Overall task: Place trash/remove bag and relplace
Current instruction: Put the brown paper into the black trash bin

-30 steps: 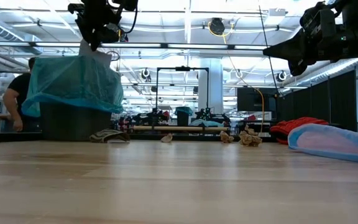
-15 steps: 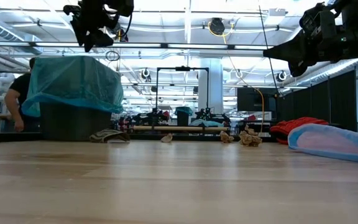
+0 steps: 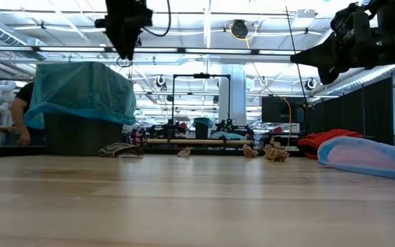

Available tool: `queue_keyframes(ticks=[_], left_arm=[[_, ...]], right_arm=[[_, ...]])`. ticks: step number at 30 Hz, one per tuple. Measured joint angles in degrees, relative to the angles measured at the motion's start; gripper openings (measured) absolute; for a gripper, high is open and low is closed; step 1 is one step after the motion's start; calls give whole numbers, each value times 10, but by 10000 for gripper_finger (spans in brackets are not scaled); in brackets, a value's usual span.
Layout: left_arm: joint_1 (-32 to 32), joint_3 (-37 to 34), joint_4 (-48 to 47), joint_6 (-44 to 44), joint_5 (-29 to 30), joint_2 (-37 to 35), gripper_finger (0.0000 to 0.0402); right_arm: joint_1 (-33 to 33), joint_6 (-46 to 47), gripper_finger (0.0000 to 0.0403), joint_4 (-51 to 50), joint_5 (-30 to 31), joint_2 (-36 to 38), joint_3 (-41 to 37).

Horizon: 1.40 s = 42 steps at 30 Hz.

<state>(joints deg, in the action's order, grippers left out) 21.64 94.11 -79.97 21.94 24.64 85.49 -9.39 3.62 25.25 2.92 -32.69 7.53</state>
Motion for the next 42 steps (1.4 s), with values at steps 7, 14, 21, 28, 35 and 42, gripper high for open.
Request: queue_keyframes(ticks=[7,14,21,28,35,42], left_arm=[[-91,-35,3,48,-3,67,154],[-136,-105,48,92,85,201,154],[-131,-110,48,136,134,325,154],[-103,-110,48,133,154,387,154],[-68,-108,65,84,153,402,154],[-50,-107,77,36,149,402,147]], right_arm=[[0,1,0,1,0,0,0],[0,2,0,-1,0,0,0],[0,2,0,-2,0,0,0],[0,2,0,-2,0,0,0],[0,2,0,-3,0,0,0],[0,2,0,-3,0,0,0]])
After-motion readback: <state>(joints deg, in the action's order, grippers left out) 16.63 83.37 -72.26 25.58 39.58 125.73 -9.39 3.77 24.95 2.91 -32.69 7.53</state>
